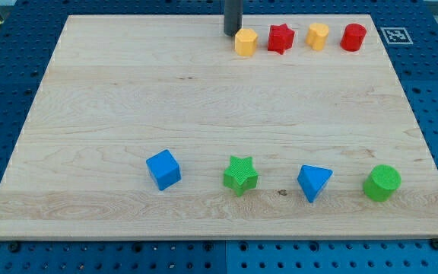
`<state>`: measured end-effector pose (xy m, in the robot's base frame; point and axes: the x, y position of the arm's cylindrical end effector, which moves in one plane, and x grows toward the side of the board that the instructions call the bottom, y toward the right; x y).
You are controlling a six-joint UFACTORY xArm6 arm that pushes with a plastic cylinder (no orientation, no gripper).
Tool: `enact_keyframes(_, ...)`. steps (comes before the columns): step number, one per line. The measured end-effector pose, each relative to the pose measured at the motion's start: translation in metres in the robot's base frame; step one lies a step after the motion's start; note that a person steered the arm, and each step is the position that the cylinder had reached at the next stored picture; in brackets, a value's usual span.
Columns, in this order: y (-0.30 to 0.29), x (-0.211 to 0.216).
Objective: Move red star closer to green circle
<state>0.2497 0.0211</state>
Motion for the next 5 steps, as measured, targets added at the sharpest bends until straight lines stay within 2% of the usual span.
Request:
enact_keyframes(1,0.011,0.032)
enact_keyframes(3,0.042,0.065)
enact_keyframes(4,0.029,0.043)
enact_keyframes(5,0.005,-0.018)
